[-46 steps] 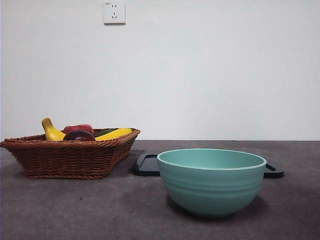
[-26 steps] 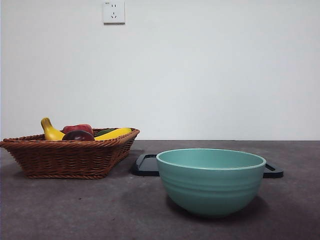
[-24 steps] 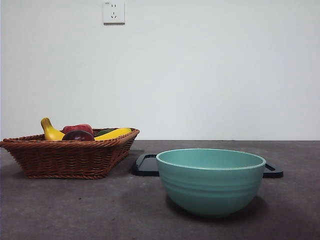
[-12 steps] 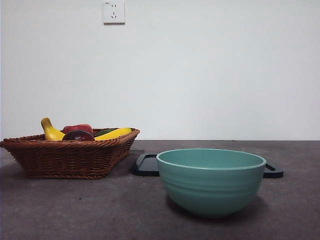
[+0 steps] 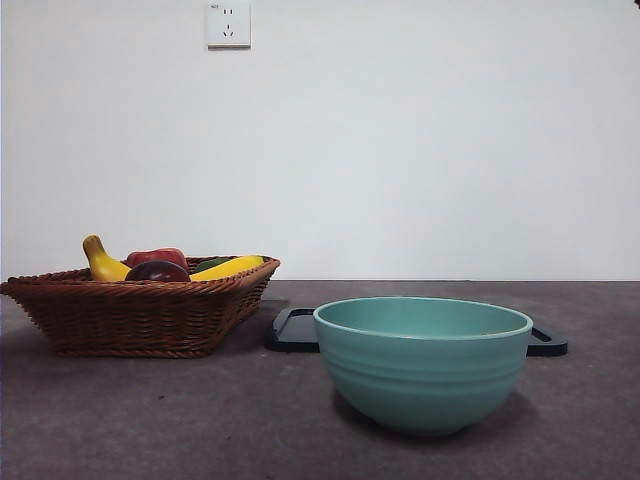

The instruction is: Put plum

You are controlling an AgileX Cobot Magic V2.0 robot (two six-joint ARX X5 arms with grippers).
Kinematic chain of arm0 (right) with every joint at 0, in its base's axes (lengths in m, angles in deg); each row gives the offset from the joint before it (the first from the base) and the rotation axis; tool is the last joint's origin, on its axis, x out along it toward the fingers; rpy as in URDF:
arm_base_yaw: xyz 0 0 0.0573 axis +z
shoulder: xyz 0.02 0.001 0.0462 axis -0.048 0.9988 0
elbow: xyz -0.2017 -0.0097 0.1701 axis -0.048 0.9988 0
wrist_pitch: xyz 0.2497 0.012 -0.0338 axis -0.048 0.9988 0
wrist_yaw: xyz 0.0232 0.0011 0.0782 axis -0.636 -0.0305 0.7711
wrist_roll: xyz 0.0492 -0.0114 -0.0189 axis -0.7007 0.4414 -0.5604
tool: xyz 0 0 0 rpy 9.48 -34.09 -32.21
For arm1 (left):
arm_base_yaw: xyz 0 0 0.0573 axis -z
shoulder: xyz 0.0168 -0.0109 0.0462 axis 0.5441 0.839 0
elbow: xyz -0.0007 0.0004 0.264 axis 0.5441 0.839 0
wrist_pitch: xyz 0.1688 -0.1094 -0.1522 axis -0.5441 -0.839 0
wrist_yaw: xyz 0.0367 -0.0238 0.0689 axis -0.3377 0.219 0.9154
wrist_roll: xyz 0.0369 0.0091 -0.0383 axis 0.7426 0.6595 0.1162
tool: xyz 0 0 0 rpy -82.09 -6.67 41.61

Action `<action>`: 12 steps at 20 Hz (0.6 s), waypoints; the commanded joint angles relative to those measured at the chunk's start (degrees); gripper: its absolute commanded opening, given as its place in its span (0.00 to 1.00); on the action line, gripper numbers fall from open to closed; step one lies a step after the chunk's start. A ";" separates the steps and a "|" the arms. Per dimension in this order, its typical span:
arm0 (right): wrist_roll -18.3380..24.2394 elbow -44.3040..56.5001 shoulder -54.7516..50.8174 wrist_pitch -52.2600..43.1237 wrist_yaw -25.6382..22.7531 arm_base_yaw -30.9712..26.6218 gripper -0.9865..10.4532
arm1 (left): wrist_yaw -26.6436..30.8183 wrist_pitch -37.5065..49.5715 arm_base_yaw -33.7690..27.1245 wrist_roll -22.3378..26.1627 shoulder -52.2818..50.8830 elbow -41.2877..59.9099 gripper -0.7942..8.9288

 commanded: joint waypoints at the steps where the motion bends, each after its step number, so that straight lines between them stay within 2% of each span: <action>1: 1.16 -1.11 0.35 -0.26 0.22 1.16 0.09 | -0.24 0.31 0.26 0.85 0.42 -1.25 0.09; 2: 1.14 -1.11 0.35 -0.24 0.22 1.44 0.09 | -0.24 0.31 0.26 0.83 0.42 -1.25 0.09; 4: 1.09 -1.11 0.35 -0.13 0.22 1.49 0.13 | -0.24 0.33 0.26 0.24 0.42 -1.27 0.17; 7: 0.63 -1.11 0.35 0.00 0.17 1.49 0.40 | -0.24 0.31 0.26 0.13 0.42 -1.25 0.39; 9: 0.63 -1.09 0.35 0.04 0.15 1.49 0.43 | -0.22 0.28 0.26 -0.26 0.42 -1.25 0.53; 12: 0.63 -1.11 0.35 0.07 0.15 1.49 0.43 | -0.22 0.26 0.26 -0.28 0.42 -1.25 0.54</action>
